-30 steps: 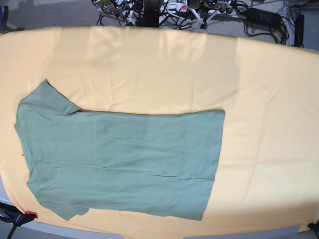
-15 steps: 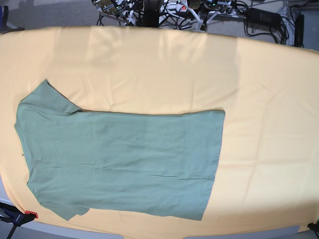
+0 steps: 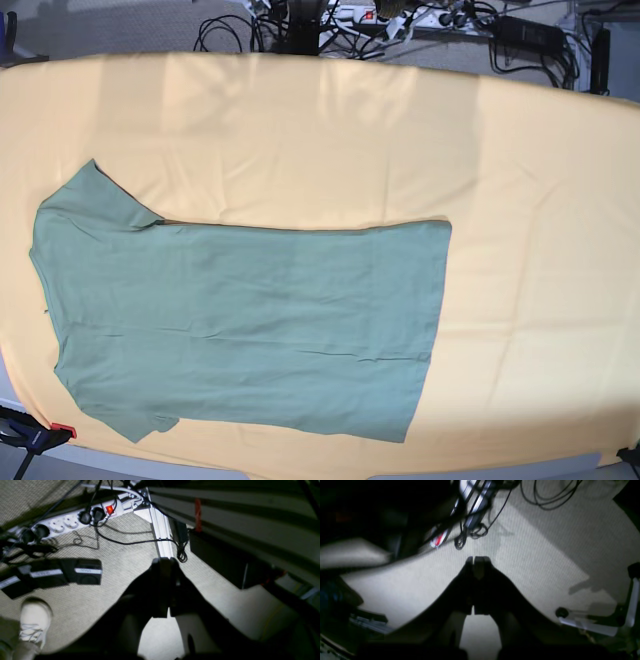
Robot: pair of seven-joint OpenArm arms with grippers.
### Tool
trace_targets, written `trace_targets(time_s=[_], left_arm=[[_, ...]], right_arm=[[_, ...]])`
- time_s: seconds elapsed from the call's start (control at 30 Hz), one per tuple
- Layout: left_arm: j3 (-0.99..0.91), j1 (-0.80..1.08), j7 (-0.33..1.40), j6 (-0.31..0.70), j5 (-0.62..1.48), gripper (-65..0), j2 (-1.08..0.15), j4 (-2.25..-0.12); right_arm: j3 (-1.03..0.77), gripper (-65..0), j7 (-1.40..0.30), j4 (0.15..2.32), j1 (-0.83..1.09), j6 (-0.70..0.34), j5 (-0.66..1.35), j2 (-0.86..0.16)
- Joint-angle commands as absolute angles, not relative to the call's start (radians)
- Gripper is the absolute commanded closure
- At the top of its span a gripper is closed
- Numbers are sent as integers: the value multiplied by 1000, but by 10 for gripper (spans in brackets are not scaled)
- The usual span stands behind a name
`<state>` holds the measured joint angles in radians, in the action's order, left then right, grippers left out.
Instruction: Fold the T-shirt properly
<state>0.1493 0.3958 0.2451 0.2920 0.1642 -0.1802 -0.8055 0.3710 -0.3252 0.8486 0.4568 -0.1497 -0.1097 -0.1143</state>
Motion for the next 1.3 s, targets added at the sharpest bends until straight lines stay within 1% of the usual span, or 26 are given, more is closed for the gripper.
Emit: trace_targets(time_s=[0.0, 0.13, 0.27, 0.43, 0.57, 0.67, 0.77, 0.83, 0.97, 1.07, 1.17, 1.27], left_arm=[[148, 432, 242, 300, 170, 0, -193, -847], [149, 540, 291, 300, 180, 0, -259, -1010], [149, 649, 348, 303, 233, 0, -321, -1196], [149, 794, 361, 361, 237, 0, -419, -1439], [147, 902, 446, 367, 237, 0, -499, -1629], [142, 977, 485, 366, 216, 0, -558, -1763], [101, 1050, 508, 366, 161, 0, -588, -1895], [57, 1100, 535, 367, 130, 0, -590, -1983], [-42, 1180, 559, 367, 112, 0, -590, -2145], [-116, 1214, 563, 367, 112, 0, -590, -2243], [-186, 1237, 562, 367, 113, 0, -590, -2316], [-241, 1229, 536, 366, 112, 0, -590, -2356]], right_arm=[[373, 0, -324, 900, 491, -175, -106, -124], [373, 0, -384, 1088, 607, -277, -105, -179], [373, 0, -471, 1296, 738, -276, -105, -231], [373, 0, -494, 1557, 912, -220, -106, -315], [373, 0, -500, 1763, 1058, -173, -109, -377], [373, 0, -537, 1911, 1156, -127, -115, -419], [373, 0, -576, 2043, 1243, -84, -173, -451], [373, 0, -597, 2115, 1298, -52, -247, -452], [373, 0, -605, 2222, 1309, -6, -356, -452], [373, 0, -691, 2271, 1309, 20, -392, -452], [373, 0, -698, 2294, 1309, 91, -485, -452], [372, 0, -694, 2309, 1309, 184, -611, -453]])
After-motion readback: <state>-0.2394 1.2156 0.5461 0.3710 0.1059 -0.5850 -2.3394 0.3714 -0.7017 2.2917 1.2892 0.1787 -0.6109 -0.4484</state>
